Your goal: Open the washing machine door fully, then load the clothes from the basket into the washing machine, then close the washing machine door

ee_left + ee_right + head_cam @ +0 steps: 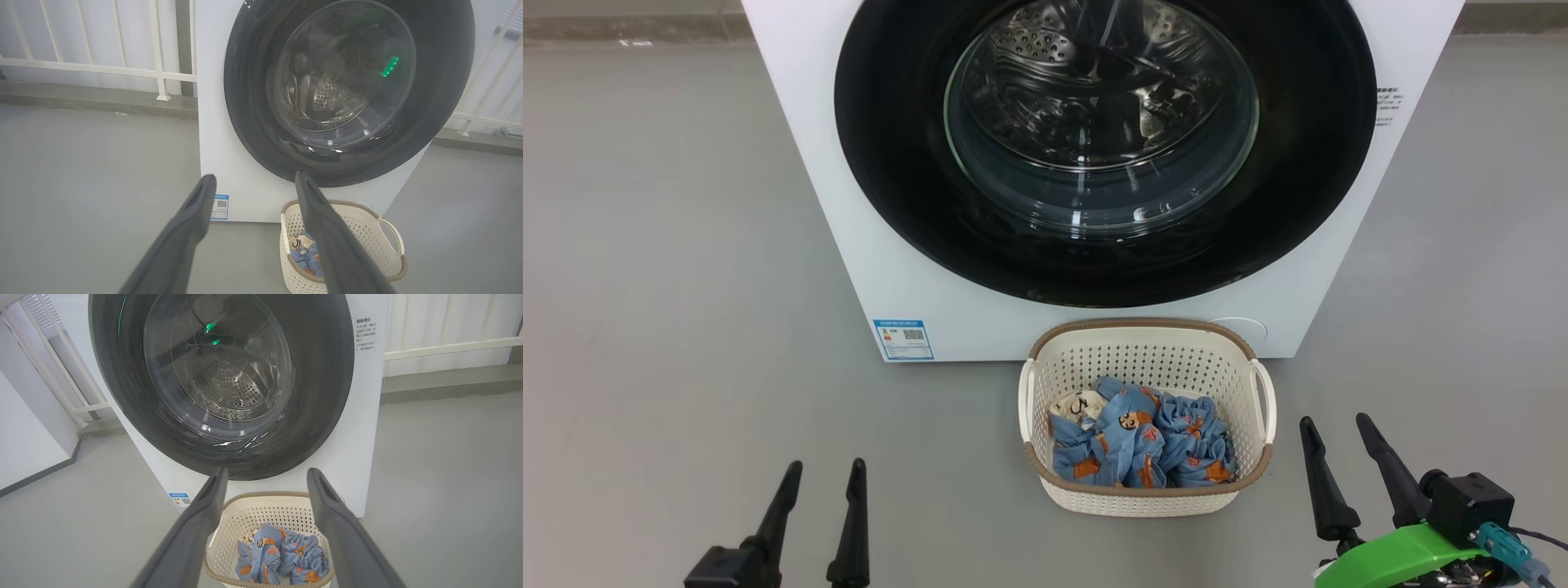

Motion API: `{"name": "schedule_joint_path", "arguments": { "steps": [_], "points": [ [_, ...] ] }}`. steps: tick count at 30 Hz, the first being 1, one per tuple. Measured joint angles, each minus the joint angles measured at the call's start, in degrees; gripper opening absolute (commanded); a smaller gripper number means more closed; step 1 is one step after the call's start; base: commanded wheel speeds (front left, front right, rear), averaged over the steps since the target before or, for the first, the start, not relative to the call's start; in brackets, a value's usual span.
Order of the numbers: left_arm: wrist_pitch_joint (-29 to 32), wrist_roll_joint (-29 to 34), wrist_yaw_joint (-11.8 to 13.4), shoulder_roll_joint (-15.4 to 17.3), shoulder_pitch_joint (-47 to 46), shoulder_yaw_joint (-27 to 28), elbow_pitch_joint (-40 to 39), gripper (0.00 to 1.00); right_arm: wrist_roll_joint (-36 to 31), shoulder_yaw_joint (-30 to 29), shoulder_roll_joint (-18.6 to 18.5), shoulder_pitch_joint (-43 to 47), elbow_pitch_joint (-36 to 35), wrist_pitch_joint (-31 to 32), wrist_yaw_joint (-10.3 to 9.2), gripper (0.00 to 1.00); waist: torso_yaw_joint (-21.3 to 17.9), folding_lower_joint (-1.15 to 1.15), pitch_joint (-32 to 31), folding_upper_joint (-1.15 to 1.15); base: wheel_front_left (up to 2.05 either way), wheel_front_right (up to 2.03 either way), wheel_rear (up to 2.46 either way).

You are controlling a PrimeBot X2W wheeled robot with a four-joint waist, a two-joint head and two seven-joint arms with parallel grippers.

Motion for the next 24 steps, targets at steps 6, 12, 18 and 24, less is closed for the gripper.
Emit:
{"name": "schedule_joint_path", "arguments": {
  "steps": [6,12,18,24],
  "points": [
    [0.00,0.62,0.00,0.02,-0.99,0.66,-0.01,1.00,-0.27,-0.12,0.00,0.00,-0.19,-0.02,0.00,1.00,0.04,0.00,0.35,0.00,0.00,0.00,0.00],
    [0.00,1.59,0.00,0.02,-1.09,1.83,0.85,1.00,-0.27,-0.51,0.02,-0.01,-0.19,-0.02,0.00,1.00,0.07,0.00,0.32,0.00,0.00,0.00,0.00],
    [0.00,3.05,0.00,0.01,-1.10,2.53,1.33,1.00,-0.36,-1.55,0.14,-0.01,-0.18,-0.03,0.00,1.00,-0.03,0.00,0.22,0.00,0.00,0.00,0.00],
    [0.00,6.08,0.02,-0.01,-1.12,3.52,2.35,1.00,-0.45,-1.80,0.22,-0.01,-0.18,-0.03,0.00,1.00,-0.17,0.00,0.44,0.00,0.01,0.01,-0.02]
  ]
}}
